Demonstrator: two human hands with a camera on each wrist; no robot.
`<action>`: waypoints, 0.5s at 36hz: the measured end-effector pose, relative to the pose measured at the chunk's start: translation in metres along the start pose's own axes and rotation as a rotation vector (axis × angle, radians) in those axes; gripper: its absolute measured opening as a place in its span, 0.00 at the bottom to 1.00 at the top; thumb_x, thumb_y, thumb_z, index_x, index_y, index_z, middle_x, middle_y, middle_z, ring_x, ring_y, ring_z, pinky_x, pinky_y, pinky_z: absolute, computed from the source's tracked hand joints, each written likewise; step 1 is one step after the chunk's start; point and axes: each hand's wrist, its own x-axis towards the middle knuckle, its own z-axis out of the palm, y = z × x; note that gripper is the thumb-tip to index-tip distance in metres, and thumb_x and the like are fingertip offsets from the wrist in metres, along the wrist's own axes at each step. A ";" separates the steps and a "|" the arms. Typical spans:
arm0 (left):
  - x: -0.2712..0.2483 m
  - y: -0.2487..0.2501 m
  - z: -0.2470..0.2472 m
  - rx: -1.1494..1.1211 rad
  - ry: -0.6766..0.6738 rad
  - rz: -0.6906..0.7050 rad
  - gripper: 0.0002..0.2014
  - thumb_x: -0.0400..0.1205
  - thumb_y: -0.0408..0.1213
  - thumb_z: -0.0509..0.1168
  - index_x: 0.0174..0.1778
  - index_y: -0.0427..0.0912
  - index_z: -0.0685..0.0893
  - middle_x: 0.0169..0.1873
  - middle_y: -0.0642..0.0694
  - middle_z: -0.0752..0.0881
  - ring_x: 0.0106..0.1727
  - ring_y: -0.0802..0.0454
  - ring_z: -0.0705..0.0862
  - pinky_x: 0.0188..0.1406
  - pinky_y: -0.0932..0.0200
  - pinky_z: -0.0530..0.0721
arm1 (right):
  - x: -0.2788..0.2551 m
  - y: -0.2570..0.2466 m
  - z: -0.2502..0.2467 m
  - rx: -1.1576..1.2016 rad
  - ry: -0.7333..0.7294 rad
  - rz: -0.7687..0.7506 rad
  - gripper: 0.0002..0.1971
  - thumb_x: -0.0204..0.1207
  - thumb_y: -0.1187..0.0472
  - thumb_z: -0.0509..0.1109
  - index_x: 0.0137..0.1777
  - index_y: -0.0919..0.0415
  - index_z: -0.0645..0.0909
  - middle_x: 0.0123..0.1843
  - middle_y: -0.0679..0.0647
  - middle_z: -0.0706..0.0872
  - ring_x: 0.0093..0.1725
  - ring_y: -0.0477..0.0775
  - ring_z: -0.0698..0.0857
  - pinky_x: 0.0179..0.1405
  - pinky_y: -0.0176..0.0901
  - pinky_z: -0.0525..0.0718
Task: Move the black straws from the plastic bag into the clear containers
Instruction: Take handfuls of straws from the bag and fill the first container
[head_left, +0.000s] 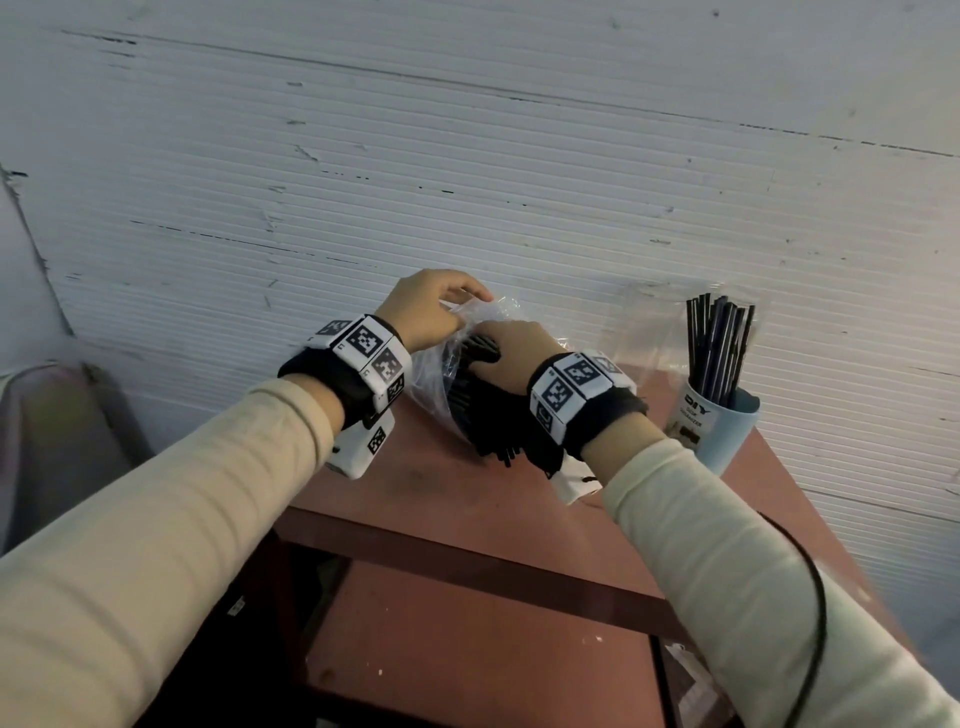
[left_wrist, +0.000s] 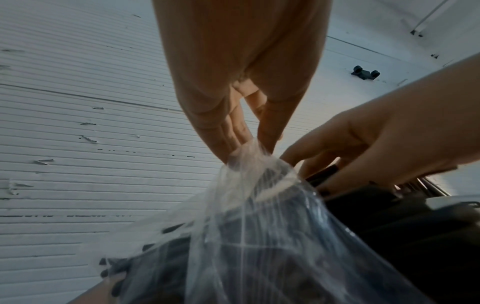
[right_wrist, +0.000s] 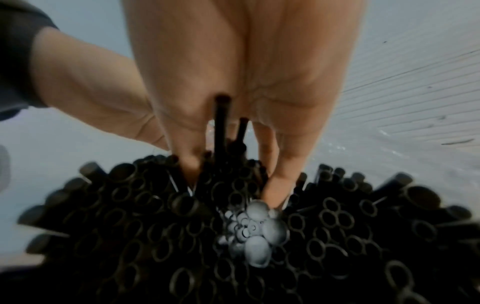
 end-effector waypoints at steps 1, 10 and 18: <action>0.001 -0.001 -0.001 0.006 -0.008 -0.014 0.22 0.75 0.19 0.67 0.57 0.49 0.90 0.57 0.55 0.88 0.60 0.59 0.84 0.60 0.63 0.81 | 0.001 0.000 0.000 -0.024 -0.007 -0.018 0.21 0.83 0.57 0.61 0.75 0.54 0.73 0.71 0.55 0.80 0.68 0.58 0.78 0.65 0.45 0.73; 0.003 -0.011 -0.004 -0.010 -0.037 -0.035 0.22 0.76 0.22 0.71 0.58 0.53 0.88 0.61 0.51 0.87 0.63 0.58 0.83 0.65 0.54 0.82 | 0.002 0.014 0.001 -0.005 0.061 -0.109 0.18 0.79 0.63 0.65 0.66 0.49 0.83 0.62 0.53 0.86 0.63 0.55 0.81 0.60 0.39 0.74; 0.000 -0.011 -0.006 -0.041 -0.097 0.001 0.19 0.79 0.27 0.70 0.61 0.53 0.86 0.63 0.53 0.86 0.66 0.57 0.82 0.68 0.52 0.80 | -0.003 0.027 0.004 0.116 0.189 -0.129 0.14 0.77 0.65 0.69 0.59 0.53 0.88 0.58 0.57 0.86 0.59 0.56 0.82 0.59 0.36 0.73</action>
